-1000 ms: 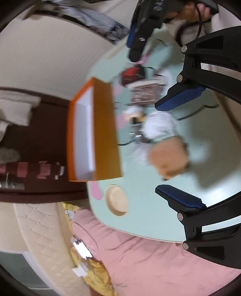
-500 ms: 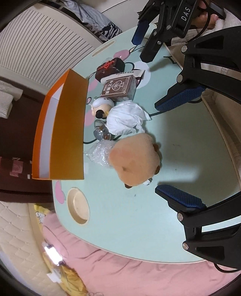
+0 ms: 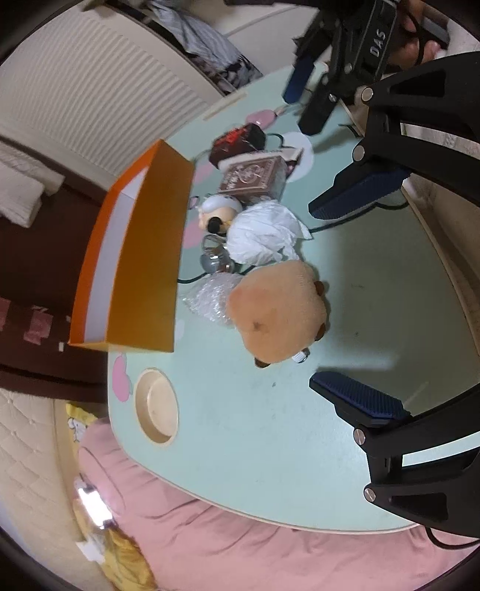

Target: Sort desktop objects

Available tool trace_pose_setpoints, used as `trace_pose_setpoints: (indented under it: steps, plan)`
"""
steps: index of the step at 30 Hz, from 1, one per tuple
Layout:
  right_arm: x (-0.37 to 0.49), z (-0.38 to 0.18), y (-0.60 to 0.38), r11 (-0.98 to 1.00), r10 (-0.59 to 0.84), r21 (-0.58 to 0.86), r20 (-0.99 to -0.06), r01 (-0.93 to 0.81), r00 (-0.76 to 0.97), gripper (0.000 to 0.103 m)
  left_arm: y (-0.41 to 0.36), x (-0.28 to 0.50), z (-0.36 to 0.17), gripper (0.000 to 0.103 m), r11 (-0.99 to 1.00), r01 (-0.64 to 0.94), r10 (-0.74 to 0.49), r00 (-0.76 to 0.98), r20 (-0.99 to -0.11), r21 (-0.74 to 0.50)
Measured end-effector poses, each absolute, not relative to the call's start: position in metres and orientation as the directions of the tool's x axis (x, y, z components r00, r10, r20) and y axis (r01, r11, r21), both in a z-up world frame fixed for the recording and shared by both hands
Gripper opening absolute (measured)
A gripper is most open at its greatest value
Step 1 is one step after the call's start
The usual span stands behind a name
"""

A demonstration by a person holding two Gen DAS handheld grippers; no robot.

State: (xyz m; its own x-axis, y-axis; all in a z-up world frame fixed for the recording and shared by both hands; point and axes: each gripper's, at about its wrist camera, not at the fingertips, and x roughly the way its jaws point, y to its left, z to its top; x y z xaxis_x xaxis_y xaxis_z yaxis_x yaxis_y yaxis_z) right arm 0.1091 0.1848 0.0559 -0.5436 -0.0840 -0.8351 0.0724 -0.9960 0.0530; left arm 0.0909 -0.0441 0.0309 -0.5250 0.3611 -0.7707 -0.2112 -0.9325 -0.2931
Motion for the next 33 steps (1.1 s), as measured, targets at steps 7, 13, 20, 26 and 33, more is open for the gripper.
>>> trace_pose_setpoints:
  steps: [7,13,20,26,33]
  plan:
    - [0.108,0.056,0.188,-0.995,-0.098,0.069,-0.840,0.073,-0.534,0.080,-0.046,0.091,0.048,0.084,-0.936,-0.232,0.352,-0.621,-0.700,-0.264]
    - [0.104,0.056,0.194,-0.994,-0.110,0.089,-0.839,0.065,-0.532,0.079,-0.042,0.082,0.038,0.071,-0.937,-0.246,0.349,-0.614,-0.708,-0.249]
    - [0.097,0.055,0.211,-0.978,-0.203,0.200,-0.824,0.065,-0.529,0.079,-0.036,0.071,0.028,0.053,-0.937,-0.262,0.345,-0.605,-0.717,-0.230]
    - [0.091,0.056,0.217,-0.965,-0.258,0.243,-0.794,0.102,-0.551,0.072,-0.043,0.080,0.037,0.050,-0.930,-0.279,0.366,-0.660,-0.657,-0.238]
    - [0.090,0.061,0.249,-0.984,-0.157,0.171,-0.728,0.045,-0.667,0.069,-0.046,0.099,0.056,0.050,-0.917,-0.331,0.400,-0.739,-0.542,-0.224]
